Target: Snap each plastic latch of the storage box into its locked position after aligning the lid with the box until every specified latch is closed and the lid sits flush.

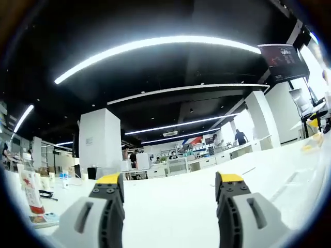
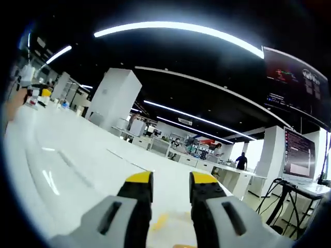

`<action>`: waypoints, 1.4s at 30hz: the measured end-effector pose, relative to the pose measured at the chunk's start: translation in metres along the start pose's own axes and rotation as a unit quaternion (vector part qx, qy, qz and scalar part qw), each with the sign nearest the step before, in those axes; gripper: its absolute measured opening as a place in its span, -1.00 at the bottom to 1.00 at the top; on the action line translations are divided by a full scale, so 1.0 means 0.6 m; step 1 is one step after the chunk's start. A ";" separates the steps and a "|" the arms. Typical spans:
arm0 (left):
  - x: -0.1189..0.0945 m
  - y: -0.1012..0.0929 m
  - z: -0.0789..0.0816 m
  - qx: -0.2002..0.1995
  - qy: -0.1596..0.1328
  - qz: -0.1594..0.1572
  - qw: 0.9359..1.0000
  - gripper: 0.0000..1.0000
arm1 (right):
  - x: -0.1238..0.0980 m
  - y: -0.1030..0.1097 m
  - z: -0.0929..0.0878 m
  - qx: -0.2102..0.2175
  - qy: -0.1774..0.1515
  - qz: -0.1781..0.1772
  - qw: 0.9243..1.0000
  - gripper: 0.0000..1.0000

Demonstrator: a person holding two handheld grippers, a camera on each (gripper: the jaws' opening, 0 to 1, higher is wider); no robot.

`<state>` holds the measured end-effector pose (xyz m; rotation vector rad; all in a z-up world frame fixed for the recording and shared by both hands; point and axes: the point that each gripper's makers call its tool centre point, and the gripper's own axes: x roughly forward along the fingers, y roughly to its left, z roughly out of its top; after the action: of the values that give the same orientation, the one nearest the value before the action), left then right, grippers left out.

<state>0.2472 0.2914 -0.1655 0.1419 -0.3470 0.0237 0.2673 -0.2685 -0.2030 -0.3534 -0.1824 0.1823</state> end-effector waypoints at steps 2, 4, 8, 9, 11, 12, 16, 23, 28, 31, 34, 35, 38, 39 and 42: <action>0.001 -0.004 -0.015 0.005 0.020 -0.006 1.000 0.43 | 0.002 0.002 0.002 -0.001 -0.003 0.003 1.000 -0.46; 0.000 0.002 -0.020 0.026 0.025 0.005 0.999 0.43 | 0.004 0.004 0.002 -0.002 -0.002 0.006 1.000 -0.46; -0.002 0.011 -0.027 0.035 0.031 0.011 0.999 0.43 | 0.005 0.007 -0.004 0.002 0.004 0.010 1.000 -0.46; -0.001 0.011 -0.026 0.027 0.028 0.008 0.999 0.43 | 0.006 0.006 -0.005 0.003 0.004 0.008 1.000 -0.46; -0.001 0.012 -0.026 0.022 0.027 0.007 0.999 0.42 | 0.007 0.005 -0.007 0.005 0.007 0.007 1.000 -0.46; 0.000 0.012 -0.027 0.020 0.028 0.008 0.999 0.42 | 0.007 0.005 -0.009 0.006 0.009 0.008 1.000 -0.46; 0.000 0.016 -0.033 0.030 0.035 0.013 0.999 0.41 | 0.010 0.010 -0.010 0.007 0.009 0.014 1.000 -0.47; -0.002 0.013 -0.034 0.028 0.032 0.009 0.999 0.40 | 0.014 0.016 -0.013 -0.004 0.011 0.017 1.000 -0.47; -0.003 0.009 -0.034 0.025 0.028 0.007 0.999 0.40 | 0.016 0.022 -0.014 -0.003 0.009 0.026 1.000 -0.47; -0.004 0.007 -0.037 0.023 0.032 0.007 0.999 0.39 | 0.015 0.022 -0.014 -0.008 0.008 0.023 1.000 -0.47; -0.004 0.005 -0.039 0.018 0.033 0.006 0.999 0.39 | 0.014 0.020 -0.014 -0.007 0.007 0.021 1.000 -0.47; -0.004 0.005 -0.040 0.016 0.033 0.005 0.999 0.39 | 0.014 0.020 -0.014 -0.005 0.007 0.023 1.000 -0.47; -0.005 0.004 -0.041 0.016 0.033 0.005 0.999 0.38 | 0.013 0.021 -0.014 -0.004 0.006 0.023 1.000 -0.47; -0.005 0.005 -0.040 0.016 0.033 0.006 0.999 0.38 | 0.013 0.020 -0.014 -0.005 0.006 0.023 1.000 -0.47; -0.006 0.006 -0.040 0.015 0.032 0.006 0.999 0.38 | 0.013 0.020 -0.014 -0.005 0.006 0.022 1.000 -0.47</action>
<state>0.2517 0.2982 -0.1886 0.1688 -0.2832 0.0449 0.2746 -0.2584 -0.2140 -0.3686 -0.1640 0.2227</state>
